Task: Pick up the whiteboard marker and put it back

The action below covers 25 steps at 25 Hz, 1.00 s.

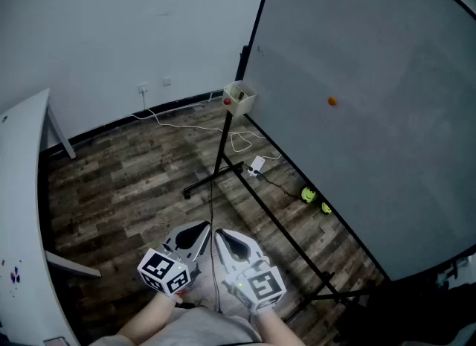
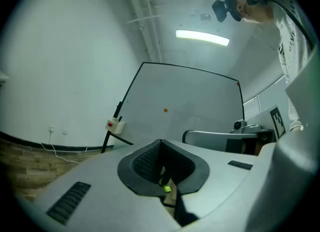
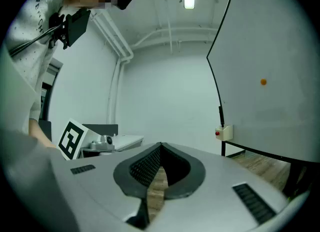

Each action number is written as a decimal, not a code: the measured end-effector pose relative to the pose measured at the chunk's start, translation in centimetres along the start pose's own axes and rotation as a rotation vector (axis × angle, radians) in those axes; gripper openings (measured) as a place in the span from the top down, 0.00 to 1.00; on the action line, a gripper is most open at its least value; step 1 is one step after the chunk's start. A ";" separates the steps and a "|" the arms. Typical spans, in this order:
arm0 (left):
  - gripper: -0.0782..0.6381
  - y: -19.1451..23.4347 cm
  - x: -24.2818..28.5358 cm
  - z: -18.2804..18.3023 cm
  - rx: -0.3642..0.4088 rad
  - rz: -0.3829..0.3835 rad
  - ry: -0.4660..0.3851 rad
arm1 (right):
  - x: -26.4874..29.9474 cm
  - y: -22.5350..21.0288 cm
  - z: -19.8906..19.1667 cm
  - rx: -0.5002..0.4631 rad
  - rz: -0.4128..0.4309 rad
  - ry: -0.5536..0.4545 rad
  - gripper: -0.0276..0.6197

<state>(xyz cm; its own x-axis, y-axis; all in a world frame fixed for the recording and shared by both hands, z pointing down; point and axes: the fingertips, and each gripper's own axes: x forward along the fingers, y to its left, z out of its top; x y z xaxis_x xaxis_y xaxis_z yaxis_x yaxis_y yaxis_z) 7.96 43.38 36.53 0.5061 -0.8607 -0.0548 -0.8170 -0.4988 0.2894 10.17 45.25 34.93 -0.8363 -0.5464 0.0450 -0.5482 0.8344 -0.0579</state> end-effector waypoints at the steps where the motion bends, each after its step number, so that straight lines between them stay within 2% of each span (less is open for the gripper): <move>1: 0.88 0.1 0.0 -0.1 0.002 0.000 -0.002 | 0.0 -0.1 0.0 0.000 -0.003 0.003 0.93; 15: 0.88 -0.4 0.2 0.0 0.037 0.021 -0.011 | -0.4 -0.6 0.0 -0.012 0.021 -0.012 0.93; 25: 0.88 -0.3 0.3 -1.0 0.034 0.052 -0.011 | -0.9 -1.5 -0.5 0.002 0.021 -0.031 0.93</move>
<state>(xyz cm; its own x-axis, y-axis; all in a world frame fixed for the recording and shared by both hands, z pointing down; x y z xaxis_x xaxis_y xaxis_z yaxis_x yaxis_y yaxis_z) 8.66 43.38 37.34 0.4598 -0.8865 -0.0510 -0.8512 -0.4564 0.2591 11.74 44.56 35.45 -0.8476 -0.5304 0.0130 -0.5302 0.8457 -0.0607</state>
